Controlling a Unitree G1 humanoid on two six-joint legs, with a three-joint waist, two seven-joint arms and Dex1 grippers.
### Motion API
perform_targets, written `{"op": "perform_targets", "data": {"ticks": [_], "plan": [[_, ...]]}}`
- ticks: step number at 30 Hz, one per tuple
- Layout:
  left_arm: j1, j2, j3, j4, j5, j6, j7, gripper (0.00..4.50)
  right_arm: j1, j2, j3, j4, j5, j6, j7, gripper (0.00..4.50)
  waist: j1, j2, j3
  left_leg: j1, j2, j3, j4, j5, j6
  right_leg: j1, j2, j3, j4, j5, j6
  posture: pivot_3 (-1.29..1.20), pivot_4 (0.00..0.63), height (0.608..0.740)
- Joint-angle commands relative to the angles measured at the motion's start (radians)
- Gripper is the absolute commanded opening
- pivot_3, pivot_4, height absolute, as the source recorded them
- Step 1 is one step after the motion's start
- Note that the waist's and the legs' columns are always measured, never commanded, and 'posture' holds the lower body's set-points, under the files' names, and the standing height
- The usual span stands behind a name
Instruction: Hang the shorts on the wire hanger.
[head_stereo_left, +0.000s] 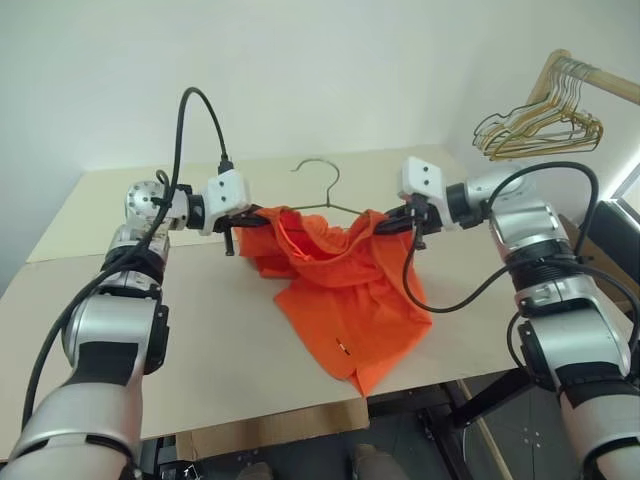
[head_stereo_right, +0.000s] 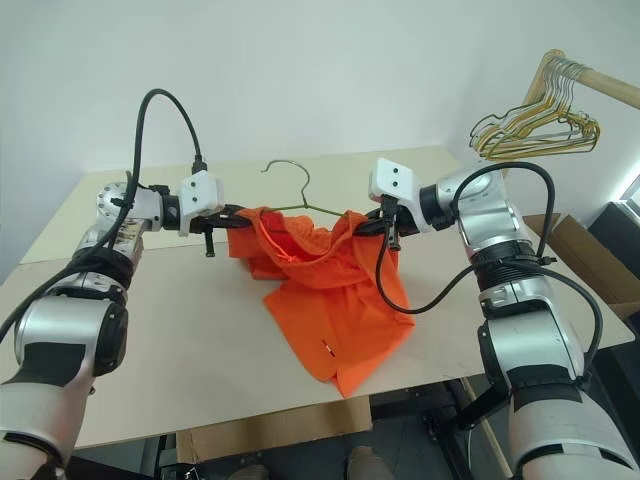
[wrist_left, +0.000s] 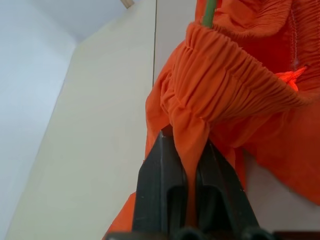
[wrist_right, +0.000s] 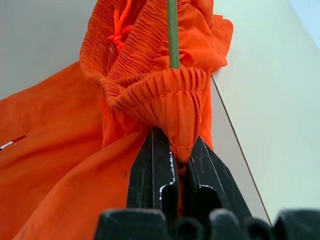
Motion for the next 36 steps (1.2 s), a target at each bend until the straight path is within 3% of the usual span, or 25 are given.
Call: {"op": "perform_targets", "data": {"ticks": [1, 5, 9, 12, 22, 29, 36], "plan": [[-0.041, 0.023, 0.031, -0.007, -0.027, 0.026, 0.010, 0.82, 0.000, -0.019, -0.026, -0.051, 0.012, 0.058, -0.020, 0.00, 0.000, 0.000, 0.000, 0.000, 0.000, 0.000, 0.000, 0.000, 0.000, 0.000, 0.000, 0.000, 0.000, 0.000, 0.000, -0.06, 0.000, 0.740], [-0.063, 0.025, 0.054, -0.004, -0.043, 0.057, 0.047, 2.10, 0.028, -0.032, -0.043, -0.108, 0.027, 0.112, -0.037, 0.00, 0.000, 0.000, 0.000, -0.001, 0.000, 0.000, 0.000, 0.000, 0.000, -0.001, 0.000, 0.000, 0.004, 0.000, 0.000, -0.07, 0.000, 0.740], [-0.131, 0.066, 0.100, 0.023, -0.050, 0.108, 0.199, 3.46, 0.053, -0.067, -0.101, -0.174, 0.079, 0.257, -0.068, 0.00, 0.000, 0.000, 0.000, -0.001, -0.001, -0.001, 0.000, 0.000, 0.000, -0.001, 0.000, 0.000, 0.005, 0.000, 0.000, -0.08, 0.000, 0.740], [-0.158, 0.094, 0.146, 0.030, -0.090, 0.141, 0.179, 4.38, 0.075, -0.100, -0.148, -0.229, 0.122, 0.376, -0.097, 0.00, 0.000, 0.000, 0.000, -0.001, -0.001, -0.001, 0.000, 0.000, 0.000, -0.001, 0.000, 0.000, 0.005, 0.000, 0.000, -0.09, 0.000, 0.740], [-0.087, 0.076, 0.284, -0.074, -0.257, 0.209, 0.111, 4.45, 0.269, -0.176, -0.354, -0.565, 0.260, 0.752, -0.324, 0.00, -0.004, 0.001, 0.000, 0.000, 0.000, 0.000, 0.000, 0.000, 0.000, -0.001, 0.000, 0.000, 0.006, 0.000, 0.000, -0.14, 0.000, 0.740], [0.028, 0.022, 0.284, -0.258, -0.323, 0.243, 0.068, 4.45, 0.382, -0.141, -0.483, -0.778, 0.344, 0.900, -0.516, 0.00, -0.017, 0.001, 0.000, -0.001, 0.000, 0.000, 0.000, 0.000, 0.000, -0.001, 0.000, 0.000, 0.005, 0.000, 0.000, -0.15, 0.000, 0.740], [0.051, -0.016, 0.283, -0.344, -0.344, 0.276, 0.103, 4.45, 0.370, -0.073, -0.576, -0.872, 0.319, 1.169, -0.823, 0.00, -0.031, 0.001, 0.000, 0.001, -0.001, -0.001, 0.000, 0.000, 0.000, 0.000, -0.001, 0.000, 0.003, 0.000, 0.000, -0.17, 0.000, 0.740]]}}
